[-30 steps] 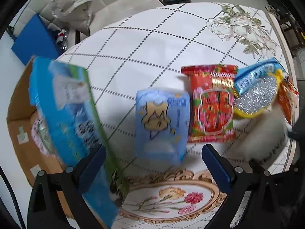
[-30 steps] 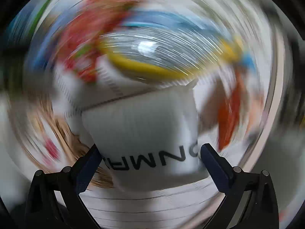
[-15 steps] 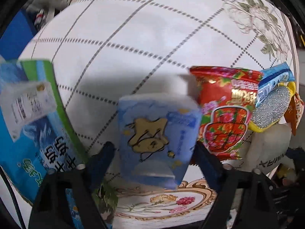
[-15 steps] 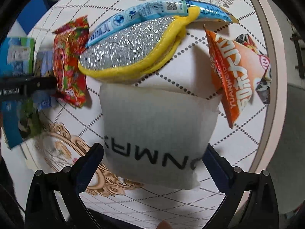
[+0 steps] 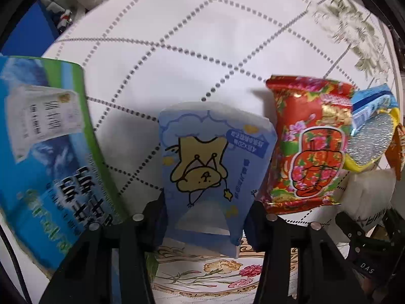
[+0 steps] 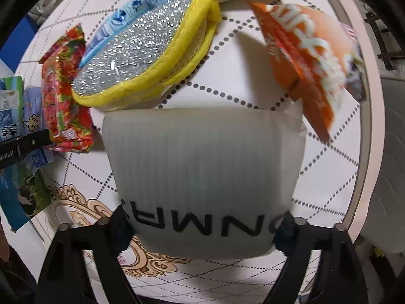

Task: Organize soft objects
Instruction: 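Grasp the blue cat-print tissue pack with the left gripper while the right grasps the white NMAR bag, then lower both held items into the cardboard box and open both grippers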

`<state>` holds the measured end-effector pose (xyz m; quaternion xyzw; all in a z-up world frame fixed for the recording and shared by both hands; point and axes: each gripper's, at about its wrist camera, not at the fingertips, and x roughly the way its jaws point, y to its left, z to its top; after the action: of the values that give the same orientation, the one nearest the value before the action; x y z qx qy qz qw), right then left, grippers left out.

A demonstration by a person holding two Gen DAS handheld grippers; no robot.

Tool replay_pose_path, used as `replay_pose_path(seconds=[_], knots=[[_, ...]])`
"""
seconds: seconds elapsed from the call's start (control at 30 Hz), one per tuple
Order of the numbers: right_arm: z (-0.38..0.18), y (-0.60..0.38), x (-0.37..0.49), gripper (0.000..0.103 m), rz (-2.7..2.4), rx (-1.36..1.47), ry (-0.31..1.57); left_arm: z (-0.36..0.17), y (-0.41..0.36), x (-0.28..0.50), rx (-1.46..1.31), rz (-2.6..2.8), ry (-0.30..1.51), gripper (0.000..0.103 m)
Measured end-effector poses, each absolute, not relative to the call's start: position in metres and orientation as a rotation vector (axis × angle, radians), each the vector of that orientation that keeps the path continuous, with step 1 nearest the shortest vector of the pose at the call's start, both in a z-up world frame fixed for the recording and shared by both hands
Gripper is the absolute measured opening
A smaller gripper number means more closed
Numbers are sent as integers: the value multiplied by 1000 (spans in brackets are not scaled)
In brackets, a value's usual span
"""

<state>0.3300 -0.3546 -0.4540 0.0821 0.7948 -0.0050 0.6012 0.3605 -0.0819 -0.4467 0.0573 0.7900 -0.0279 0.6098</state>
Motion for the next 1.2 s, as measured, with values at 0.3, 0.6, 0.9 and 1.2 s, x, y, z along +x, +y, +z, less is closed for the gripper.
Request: replay_pose_path(seconds=[0.3, 0.6, 0.9, 1.2], knots=[[-396, -353, 319, 77, 42, 280, 1770, -352, -73, 321, 30, -143, 1659, 44], [-277, -222, 305, 77, 280, 273, 1609, -238, 47, 313, -27, -105, 1513, 44], [-285, -9, 291, 77, 444, 240, 1648, -278, 213, 340, -71, 129, 1608, 44], [-367, 96, 309, 77, 376, 156, 1774, -364, 270, 385, -83, 174, 1752, 45]])
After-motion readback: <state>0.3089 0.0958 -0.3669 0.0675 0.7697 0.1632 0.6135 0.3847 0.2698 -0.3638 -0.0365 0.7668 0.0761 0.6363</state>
